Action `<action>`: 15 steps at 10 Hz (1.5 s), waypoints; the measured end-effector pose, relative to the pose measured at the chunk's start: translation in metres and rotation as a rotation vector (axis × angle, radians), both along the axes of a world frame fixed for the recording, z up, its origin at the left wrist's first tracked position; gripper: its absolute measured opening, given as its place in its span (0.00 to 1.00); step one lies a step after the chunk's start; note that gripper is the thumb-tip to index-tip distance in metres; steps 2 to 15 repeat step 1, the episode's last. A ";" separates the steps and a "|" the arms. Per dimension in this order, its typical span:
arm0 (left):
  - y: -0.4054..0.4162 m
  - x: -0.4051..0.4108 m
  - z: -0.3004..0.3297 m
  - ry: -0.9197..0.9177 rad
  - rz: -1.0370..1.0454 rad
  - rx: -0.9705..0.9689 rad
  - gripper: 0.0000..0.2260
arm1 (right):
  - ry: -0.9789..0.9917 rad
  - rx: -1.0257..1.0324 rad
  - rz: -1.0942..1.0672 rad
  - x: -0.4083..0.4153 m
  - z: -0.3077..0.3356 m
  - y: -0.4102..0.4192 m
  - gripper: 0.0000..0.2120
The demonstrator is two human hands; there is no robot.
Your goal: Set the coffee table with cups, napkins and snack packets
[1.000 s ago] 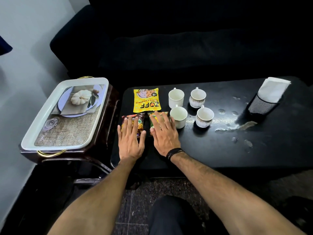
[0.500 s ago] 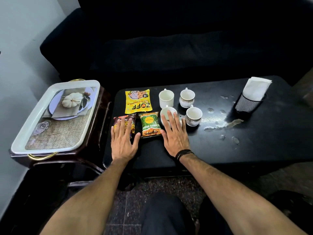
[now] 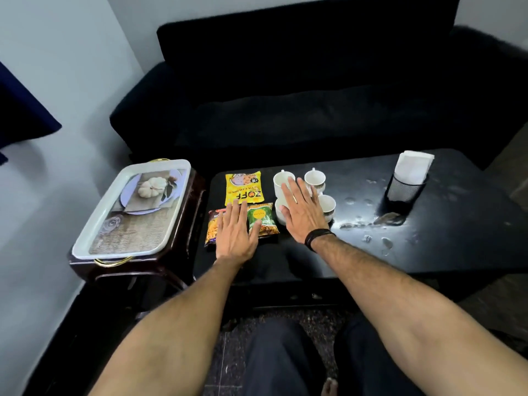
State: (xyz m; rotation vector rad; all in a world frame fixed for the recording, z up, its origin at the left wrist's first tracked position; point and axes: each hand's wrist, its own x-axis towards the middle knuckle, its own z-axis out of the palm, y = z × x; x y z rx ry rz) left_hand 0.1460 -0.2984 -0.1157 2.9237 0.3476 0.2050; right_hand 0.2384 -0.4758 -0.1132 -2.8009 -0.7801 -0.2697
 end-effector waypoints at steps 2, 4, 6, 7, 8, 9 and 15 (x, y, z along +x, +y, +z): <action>-0.012 0.010 0.042 0.019 -0.028 -0.007 0.33 | 0.080 0.032 -0.027 0.011 0.045 -0.003 0.27; -0.012 0.010 0.042 0.019 -0.028 -0.007 0.33 | 0.080 0.032 -0.027 0.011 0.045 -0.003 0.27; -0.012 0.010 0.042 0.019 -0.028 -0.007 0.33 | 0.080 0.032 -0.027 0.011 0.045 -0.003 0.27; -0.012 0.010 0.042 0.019 -0.028 -0.007 0.33 | 0.080 0.032 -0.027 0.011 0.045 -0.003 0.27; -0.012 0.010 0.042 0.019 -0.028 -0.007 0.33 | 0.080 0.032 -0.027 0.011 0.045 -0.003 0.27; -0.012 0.010 0.042 0.019 -0.028 -0.007 0.33 | 0.080 0.032 -0.027 0.011 0.045 -0.003 0.27; -0.012 0.010 0.042 0.019 -0.028 -0.007 0.33 | 0.080 0.032 -0.027 0.011 0.045 -0.003 0.27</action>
